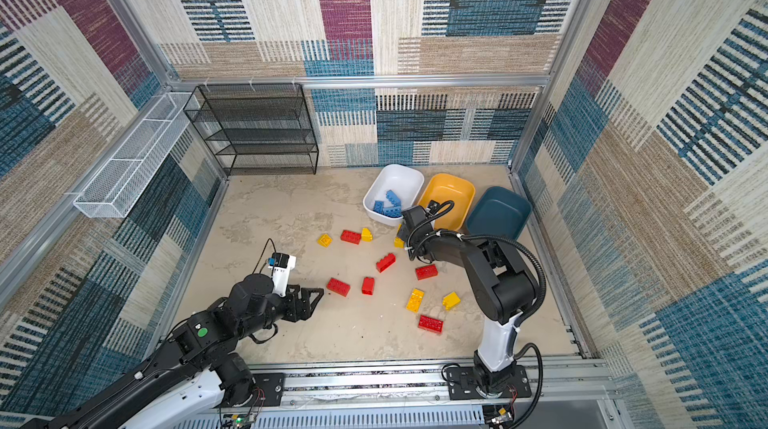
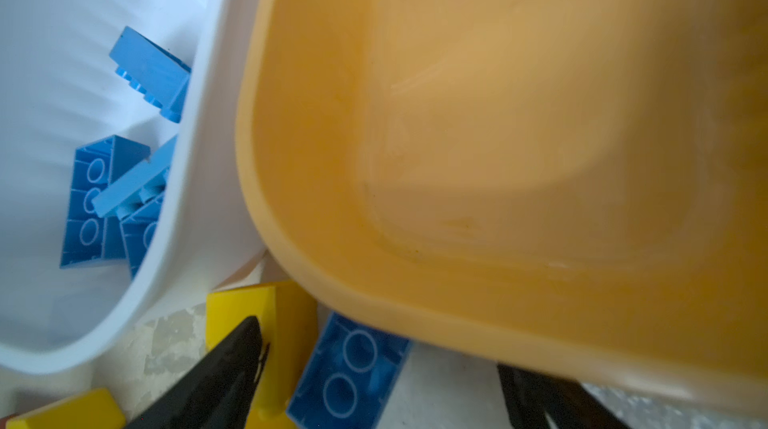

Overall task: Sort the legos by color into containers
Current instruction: 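Close the right gripper on the blue brick beside the yellow tub, then carry the blue brick with the right gripper into the white tub and release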

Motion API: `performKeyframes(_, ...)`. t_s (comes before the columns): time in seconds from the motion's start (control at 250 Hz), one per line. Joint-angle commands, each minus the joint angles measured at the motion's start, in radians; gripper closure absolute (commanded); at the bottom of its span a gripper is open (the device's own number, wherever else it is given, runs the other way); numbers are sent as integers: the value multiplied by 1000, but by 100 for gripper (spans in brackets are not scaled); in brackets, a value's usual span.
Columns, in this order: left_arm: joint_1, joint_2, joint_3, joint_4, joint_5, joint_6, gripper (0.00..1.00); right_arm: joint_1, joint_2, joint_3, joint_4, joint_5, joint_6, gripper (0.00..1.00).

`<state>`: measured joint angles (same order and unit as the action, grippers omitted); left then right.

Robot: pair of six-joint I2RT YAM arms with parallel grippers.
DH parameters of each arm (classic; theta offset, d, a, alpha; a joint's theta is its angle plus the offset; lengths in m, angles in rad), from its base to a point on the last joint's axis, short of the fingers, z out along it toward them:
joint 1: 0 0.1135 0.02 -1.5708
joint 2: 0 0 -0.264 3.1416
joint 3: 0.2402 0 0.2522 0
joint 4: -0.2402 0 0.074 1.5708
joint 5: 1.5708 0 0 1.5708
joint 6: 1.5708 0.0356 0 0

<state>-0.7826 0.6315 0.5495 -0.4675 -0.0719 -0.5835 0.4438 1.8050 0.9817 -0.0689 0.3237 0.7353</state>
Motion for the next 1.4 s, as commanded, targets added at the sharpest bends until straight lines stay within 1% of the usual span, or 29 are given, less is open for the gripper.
performKeyframes(0.0, 0, 6, 6, 17, 0, -9, 17, 0, -30, -27, -55, 2, 3, 12)
performKeyframes(0.188, 0, 5, 4, 16, -3, -10, 17, 1, -45, -48, -54, 18, -6, 16)
performKeyframes(0.432, 0, -1, 11, 2, -4, -10, 17, 0, 12, 16, -80, 35, -20, 11)
performKeyframes(0.524, 0, -8, 7, -3, -8, -12, 17, 0, 10, 28, -77, 31, -24, 10)
performKeyframes(0.672, 0, -11, 0, 5, -13, -13, 17, 1, 15, 30, -67, 20, -39, 17)
performKeyframes(0.72, 0, -5, 0, 6, -11, -14, 17, 0, 23, 31, -73, 20, -42, 18)
performKeyframes(0.792, 0, 3, 6, 7, -10, -12, 17, 0, 25, 13, -67, 8, -49, 23)
performKeyframes(0.86, 0, 9, 10, 7, -10, -10, 17, 1, 15, -18, -50, -8, -59, 34)
performKeyframes(0.92, 0, 10, 13, 9, -10, -10, 17, 1, 1, -41, -44, -17, -68, 41)
performKeyframes(1.016, 0, 18, 18, 13, -9, -10, 17, 0, -30, -77, -43, -22, -83, 47)
performKeyframes(1.06, 0, 24, 21, 14, -7, -10, 17, 1, -47, -92, -43, -24, -93, 52)
performKeyframes(1.076, 1, 26, 22, 16, -5, -10, 17, 1, -54, -97, -42, -27, -95, 55)
performKeyframes(1.116, 0, 33, 25, 17, -5, -10, 17, 1, -72, -113, -42, -30, -104, 58)
performKeyframes(1.132, -1, 35, 27, 18, -5, -10, 17, 0, -79, -119, -41, -33, -107, 63)
performKeyframes(1.16, 0, 40, 29, 18, -3, -10, 17, 1, -91, -130, -40, -33, -113, 66)
performKeyframes(1.18, 0, 43, 30, 21, -3, -10, 18, 0, -101, -140, -40, -36, -117, 70)
performKeyframes(1.22, 0, 49, 35, 22, -2, -10, 17, 1, -120, -156, -43, -39, -124, 72)
performKeyframes(1.396, 0, 63, 47, 18, -6, -9, 18, 1, -206, -219, -47, -56, -156, 72)
